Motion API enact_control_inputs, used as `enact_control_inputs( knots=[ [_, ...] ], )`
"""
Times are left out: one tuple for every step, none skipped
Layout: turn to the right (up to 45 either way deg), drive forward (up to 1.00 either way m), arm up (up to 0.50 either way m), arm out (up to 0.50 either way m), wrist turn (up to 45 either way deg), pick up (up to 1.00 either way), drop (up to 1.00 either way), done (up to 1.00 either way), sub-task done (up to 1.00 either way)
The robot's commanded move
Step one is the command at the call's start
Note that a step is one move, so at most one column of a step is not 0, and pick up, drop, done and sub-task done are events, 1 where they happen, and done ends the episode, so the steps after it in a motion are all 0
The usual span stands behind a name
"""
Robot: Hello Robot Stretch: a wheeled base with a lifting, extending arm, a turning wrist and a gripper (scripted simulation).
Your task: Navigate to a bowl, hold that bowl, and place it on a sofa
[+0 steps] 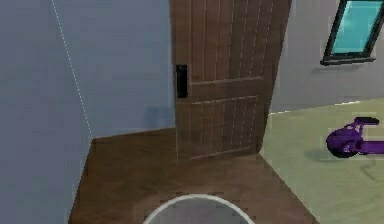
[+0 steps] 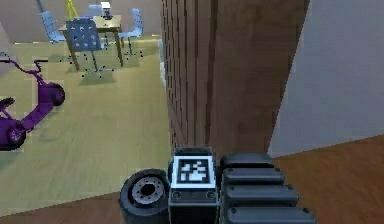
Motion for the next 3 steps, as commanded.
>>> enact_control_inputs(
  knots=[
    [-45.0,0.00,0.00,0.00,0.0,0.00,0.00,0.00,0.00],
    [-33.0,0.00,0.00,0.00,0.0,0.00,0.00,0.00,0.00],
    [0.0,0.10,0.00,0.00,0.0,0.00,0.00,0.00,0.00]
  ],
)
